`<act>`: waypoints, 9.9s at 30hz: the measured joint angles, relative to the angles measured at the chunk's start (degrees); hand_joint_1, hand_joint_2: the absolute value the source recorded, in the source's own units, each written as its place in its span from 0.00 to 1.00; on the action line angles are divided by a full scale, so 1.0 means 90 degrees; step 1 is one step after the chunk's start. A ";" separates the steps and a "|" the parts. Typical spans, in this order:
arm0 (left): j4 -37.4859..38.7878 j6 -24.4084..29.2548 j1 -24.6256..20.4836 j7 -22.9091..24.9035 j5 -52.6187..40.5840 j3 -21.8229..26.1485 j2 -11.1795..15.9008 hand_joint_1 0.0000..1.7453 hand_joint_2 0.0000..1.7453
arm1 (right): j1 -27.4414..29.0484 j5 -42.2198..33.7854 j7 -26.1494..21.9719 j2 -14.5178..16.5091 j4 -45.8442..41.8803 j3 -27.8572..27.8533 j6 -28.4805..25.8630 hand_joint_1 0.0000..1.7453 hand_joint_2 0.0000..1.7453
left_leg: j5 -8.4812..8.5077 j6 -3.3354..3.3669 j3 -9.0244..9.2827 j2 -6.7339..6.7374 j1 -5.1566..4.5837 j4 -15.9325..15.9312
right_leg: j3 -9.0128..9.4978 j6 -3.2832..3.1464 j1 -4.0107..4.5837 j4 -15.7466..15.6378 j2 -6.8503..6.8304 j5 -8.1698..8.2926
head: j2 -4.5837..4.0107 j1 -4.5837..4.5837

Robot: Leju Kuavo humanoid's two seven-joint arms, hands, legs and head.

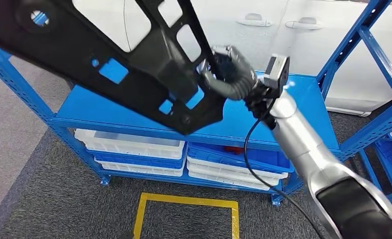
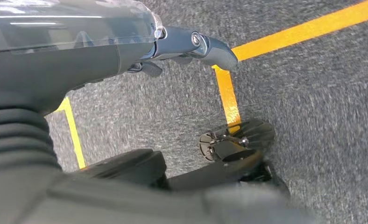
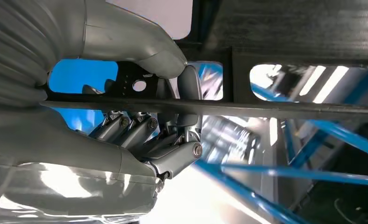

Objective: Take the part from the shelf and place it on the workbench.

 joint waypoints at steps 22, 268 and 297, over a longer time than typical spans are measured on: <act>0.0000 0.0313 0.0039 -0.0565 0.0603 0.0608 -0.0016 0.00 1.00 | 0.3412 -0.0196 -0.0432 -0.0645 -0.1776 0.0810 -0.0096 1.00 1.00 | -0.0239 -0.0177 0.0278 0.0031 -0.0062 -0.0036 | 0.0858 -0.0149 0.0033 -0.1835 0.0027 0.0780 | 0.0000 -0.0001; -0.0004 0.0369 0.0556 -0.0277 0.0191 0.0559 0.0505 0.00 1.00 | 0.5530 -0.0716 -0.0184 -0.0466 -0.2411 -0.1141 0.0616 1.00 1.00 | -0.0515 -0.0236 0.0603 -0.0361 -0.0084 -0.0075 | 0.0697 -0.0305 -0.0016 -0.1701 0.0713 0.0791 | 0.0000 0.0001; -0.0012 0.0289 0.0626 0.0042 0.0027 0.0412 0.0488 0.00 1.00 | 0.5774 -0.0643 -0.0116 -0.0433 -0.2513 -0.1201 0.0696 1.00 1.00 | -0.0605 -0.0342 0.0475 -0.0181 -0.0049 0.0238 | 0.0831 -0.0318 -0.0032 -0.1797 0.0594 0.0721 | 0.0000 0.0001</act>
